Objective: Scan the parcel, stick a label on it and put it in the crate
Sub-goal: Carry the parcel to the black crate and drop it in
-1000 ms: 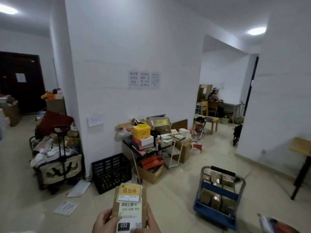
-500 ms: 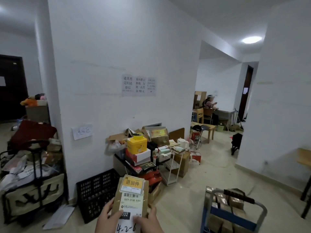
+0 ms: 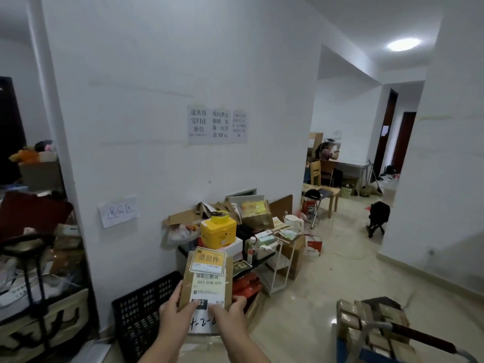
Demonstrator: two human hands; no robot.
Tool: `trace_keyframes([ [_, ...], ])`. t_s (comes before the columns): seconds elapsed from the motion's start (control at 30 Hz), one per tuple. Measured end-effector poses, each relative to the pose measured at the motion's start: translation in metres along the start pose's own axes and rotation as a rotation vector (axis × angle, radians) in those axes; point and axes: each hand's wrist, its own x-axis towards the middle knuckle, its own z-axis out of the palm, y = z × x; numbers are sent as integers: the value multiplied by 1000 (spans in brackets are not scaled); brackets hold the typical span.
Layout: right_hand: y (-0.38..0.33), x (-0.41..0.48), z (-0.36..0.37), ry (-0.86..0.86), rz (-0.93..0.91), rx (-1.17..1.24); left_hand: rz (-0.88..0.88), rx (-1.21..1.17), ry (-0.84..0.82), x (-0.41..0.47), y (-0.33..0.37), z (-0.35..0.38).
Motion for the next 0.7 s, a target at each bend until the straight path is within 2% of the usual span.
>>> trace_keyframes([
  [0.1, -7, 42, 9, -22, -15, -23, -74, 12, 56, 49, -8, 7],
  [0.3, -31, 153, 28, -102, -10, 13, -62, -45, 149, 126, 27, 31],
  [0.57, -91, 303, 55, -225, -89, -81, -34, -107, 260, 262, 65, 51],
  [0.7, -96, 357, 78, -275, -101, -126, -62, -131, 321, 311, 66, 48],
])
